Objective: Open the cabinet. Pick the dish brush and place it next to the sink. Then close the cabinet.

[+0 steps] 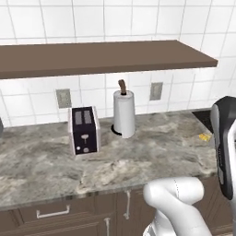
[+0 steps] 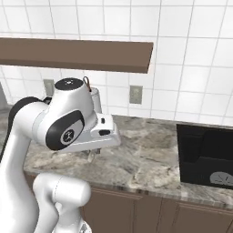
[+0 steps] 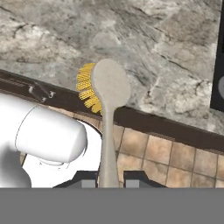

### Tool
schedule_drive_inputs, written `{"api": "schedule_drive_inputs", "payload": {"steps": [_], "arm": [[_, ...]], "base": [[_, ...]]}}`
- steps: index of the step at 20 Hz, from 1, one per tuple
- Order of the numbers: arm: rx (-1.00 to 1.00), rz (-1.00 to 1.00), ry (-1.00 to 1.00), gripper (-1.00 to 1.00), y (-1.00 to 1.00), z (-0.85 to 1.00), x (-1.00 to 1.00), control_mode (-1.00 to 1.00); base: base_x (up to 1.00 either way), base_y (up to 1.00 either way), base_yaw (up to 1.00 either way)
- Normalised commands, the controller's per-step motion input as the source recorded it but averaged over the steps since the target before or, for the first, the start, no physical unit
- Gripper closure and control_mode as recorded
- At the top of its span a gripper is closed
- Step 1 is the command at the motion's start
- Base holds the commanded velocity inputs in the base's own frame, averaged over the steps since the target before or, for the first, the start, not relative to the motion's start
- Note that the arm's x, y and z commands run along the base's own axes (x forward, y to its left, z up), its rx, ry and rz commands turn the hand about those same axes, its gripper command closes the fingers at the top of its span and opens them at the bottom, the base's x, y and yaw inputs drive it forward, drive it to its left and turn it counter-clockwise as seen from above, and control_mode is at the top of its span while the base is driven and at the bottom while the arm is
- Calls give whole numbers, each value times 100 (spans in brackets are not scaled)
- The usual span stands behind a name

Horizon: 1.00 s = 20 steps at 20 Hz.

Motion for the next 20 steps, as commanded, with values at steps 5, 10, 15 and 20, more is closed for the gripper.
{"api": "schedule_drive_inputs", "payload": {"steps": [5, 10, 15, 20], "arm": [[0, 0, 0, 100, 0, 0, 0, 100], [0, 0, 0, 100, 0, 0, 0, 100], [1, 0, 0, 100, -10, -1, 0, -100], [0, 0, 0, 100, -9, -1, 3, -100]], "base": [[19, -55, 0], [25, -41, 0], [5, -36, 0], [0, 0, 0]]}}
